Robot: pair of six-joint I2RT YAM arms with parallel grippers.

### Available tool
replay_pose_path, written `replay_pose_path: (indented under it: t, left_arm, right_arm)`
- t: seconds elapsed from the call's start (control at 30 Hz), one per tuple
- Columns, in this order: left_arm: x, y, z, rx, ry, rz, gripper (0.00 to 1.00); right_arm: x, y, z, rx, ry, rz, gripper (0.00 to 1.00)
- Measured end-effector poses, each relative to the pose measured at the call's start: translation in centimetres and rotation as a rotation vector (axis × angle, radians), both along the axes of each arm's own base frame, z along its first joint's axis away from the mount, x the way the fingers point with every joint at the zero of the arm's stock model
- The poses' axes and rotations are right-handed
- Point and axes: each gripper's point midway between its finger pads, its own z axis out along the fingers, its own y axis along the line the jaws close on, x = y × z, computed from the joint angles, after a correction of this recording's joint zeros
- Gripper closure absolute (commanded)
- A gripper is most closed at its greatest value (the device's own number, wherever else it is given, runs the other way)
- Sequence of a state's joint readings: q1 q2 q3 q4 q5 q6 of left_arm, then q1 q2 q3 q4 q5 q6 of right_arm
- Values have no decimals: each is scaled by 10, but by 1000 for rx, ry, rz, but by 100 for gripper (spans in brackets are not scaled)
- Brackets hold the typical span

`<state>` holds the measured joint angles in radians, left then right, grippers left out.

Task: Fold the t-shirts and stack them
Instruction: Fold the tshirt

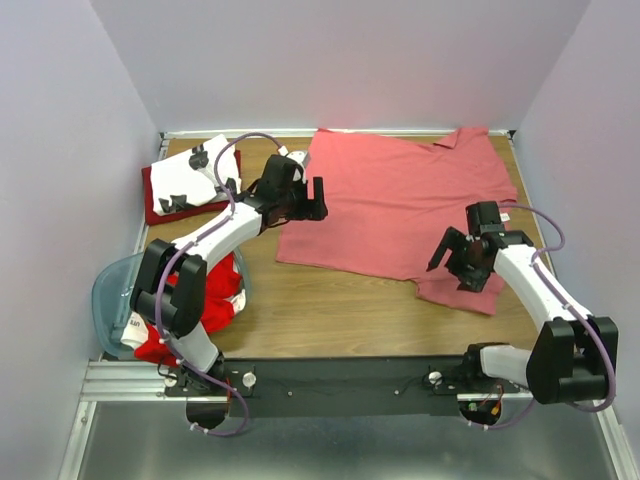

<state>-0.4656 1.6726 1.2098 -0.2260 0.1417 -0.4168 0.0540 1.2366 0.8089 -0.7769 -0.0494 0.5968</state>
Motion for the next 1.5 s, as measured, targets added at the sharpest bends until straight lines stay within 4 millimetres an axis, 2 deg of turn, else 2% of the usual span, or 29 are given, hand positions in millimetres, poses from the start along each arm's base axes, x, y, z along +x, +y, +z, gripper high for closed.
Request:
replay_pose_path:
  t: [0.17, 0.37, 0.43, 0.47, 0.5, 0.53, 0.6, 0.77, 1.0, 1.1, 1.2, 1.23, 1.3, 1.43, 1.5]
  left_arm:
    - [-9, 5, -5, 6, 13, 0, 9]
    - [-9, 5, -4, 4, 9, -1, 9]
    - [-10, 5, -4, 4, 9, -1, 9]
    - [-9, 5, -3, 4, 9, -1, 9]
    - [-9, 5, -3, 3, 8, -1, 9]
    - [-9, 5, -3, 4, 9, -1, 9]
    - [-9, 4, -3, 3, 7, -1, 9]
    - [-9, 4, -2, 3, 6, -1, 9]
    - [-9, 5, -2, 3, 7, 0, 9]
    - [-9, 5, -2, 3, 7, 0, 9]
    - [-9, 5, -2, 4, 7, 0, 9]
    - [-9, 5, -2, 4, 7, 0, 9]
    - [-9, 5, -2, 4, 7, 0, 9]
    - [-8, 5, 0, 4, 6, -1, 9]
    - [-7, 4, 3, 2, -1, -1, 9]
  right_arm:
    - [-33, -5, -11, -16, 69, -89, 6]
    - [-53, -10, -15, -26, 97, -171, 9]
    - [-58, -11, -19, -31, 110, -191, 13]
    - [-59, -11, -20, -34, 115, -201, 22]
    - [-62, -13, -24, -39, 126, -211, 23]
    - [-63, -13, -25, -44, 130, -214, 30]
    - [-64, -16, -30, -56, 139, -235, 35]
    - [-63, -19, -43, -81, 172, -249, 44]
    - [-52, -21, -51, -89, 160, -262, 53]
    - [-49, -21, -54, -91, 161, -267, 63]
    - [-47, -21, -55, -93, 157, -270, 81]
    - [-46, -21, -55, -93, 156, -268, 91]
    - [-45, -21, -55, -91, 153, -269, 99]
    - [-36, -19, -47, -79, 132, -258, 99]
    - [-23, -18, -39, -74, 113, -248, 99]
